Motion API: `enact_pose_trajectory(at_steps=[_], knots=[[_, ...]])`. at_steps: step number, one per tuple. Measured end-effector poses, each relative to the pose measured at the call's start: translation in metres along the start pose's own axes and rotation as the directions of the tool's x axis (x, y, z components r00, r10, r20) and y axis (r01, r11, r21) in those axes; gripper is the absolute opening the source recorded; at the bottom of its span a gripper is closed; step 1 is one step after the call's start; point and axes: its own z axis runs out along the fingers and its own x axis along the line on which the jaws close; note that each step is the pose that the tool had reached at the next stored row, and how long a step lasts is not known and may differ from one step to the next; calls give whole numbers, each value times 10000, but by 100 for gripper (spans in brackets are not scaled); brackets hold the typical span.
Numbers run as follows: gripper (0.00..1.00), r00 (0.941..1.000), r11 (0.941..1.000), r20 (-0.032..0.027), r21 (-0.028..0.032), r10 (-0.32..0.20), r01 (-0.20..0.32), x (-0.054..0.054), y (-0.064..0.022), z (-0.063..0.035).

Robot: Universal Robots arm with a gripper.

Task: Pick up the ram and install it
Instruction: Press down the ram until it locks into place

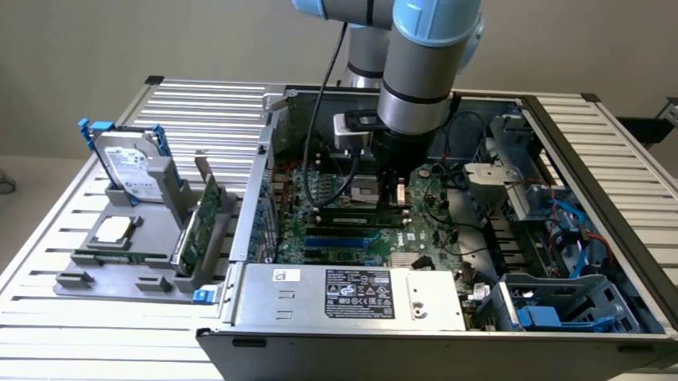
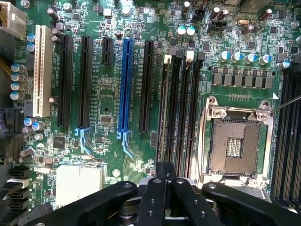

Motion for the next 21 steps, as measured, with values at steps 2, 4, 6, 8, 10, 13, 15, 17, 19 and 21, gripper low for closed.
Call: enact_pose_trajectory(at_steps=[2,4,6,8,10,13,15,17,19,21], knots=[[11,10000,10000,-16,-7,1,-1,2,8,-64],[11,10000,10000,-15,-11,0,0,1,22,-103],[11,10000,10000,-16,-15,0,0,0,43,-120],[11,10000,10000,-11,-27,0,0,-2,68,-123],[11,10000,10000,-11,-49,0,0,-4,97,-125],[11,10000,10000,-11,-81,0,0,-6,140,-126],[11,10000,10000,-10,-99,0,0,-7,161,-126],[11,10000,9999,-12,-114,0,0,-7,179,-131],[11,10000,9999,-9,-115,1,-1,-8,184,-140],[11,10000,9999,-7,-115,-1,1,-9,183,-141]])
